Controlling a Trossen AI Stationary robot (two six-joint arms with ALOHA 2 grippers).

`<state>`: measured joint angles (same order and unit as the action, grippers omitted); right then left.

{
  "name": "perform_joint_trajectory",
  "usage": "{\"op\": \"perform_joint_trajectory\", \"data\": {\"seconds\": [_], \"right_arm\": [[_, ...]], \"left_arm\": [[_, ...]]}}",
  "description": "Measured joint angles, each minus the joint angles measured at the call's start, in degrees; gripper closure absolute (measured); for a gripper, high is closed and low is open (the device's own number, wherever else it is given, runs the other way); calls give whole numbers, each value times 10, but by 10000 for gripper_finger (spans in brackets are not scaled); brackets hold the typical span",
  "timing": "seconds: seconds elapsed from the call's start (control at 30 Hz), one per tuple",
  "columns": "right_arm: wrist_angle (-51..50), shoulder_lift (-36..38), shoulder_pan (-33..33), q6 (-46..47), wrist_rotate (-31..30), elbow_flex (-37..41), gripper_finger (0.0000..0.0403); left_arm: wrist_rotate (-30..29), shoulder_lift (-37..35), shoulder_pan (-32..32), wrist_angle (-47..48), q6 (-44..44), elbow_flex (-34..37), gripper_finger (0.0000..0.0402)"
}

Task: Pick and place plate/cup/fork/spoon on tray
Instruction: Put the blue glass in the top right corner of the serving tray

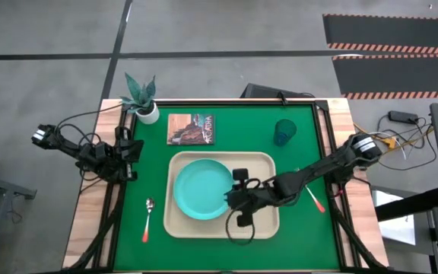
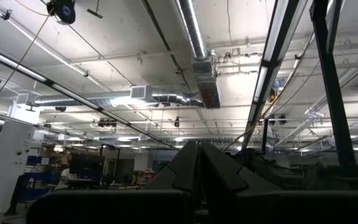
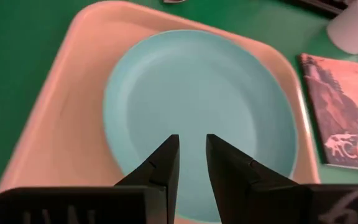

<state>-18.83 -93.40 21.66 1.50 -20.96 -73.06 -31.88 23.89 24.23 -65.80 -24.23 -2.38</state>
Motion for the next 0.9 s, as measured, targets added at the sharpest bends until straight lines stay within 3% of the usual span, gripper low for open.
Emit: {"op": "perform_joint_trajectory", "data": {"seconds": [0.27,0.5,0.63,0.9], "right_arm": [[117,94,-49,-28,1,139,337],[127,199,-103,22,0,223,339],[86,261,-135,68,-1,242,339],[-96,342,-219,188,-1,228,339]], "left_arm": [[0,-1,0,-1,0,0,398],[0,0,0,-1,0,0,398],[-2,0,0,-2,0,0,398],[-3,0,0,-2,0,0,398]]}}
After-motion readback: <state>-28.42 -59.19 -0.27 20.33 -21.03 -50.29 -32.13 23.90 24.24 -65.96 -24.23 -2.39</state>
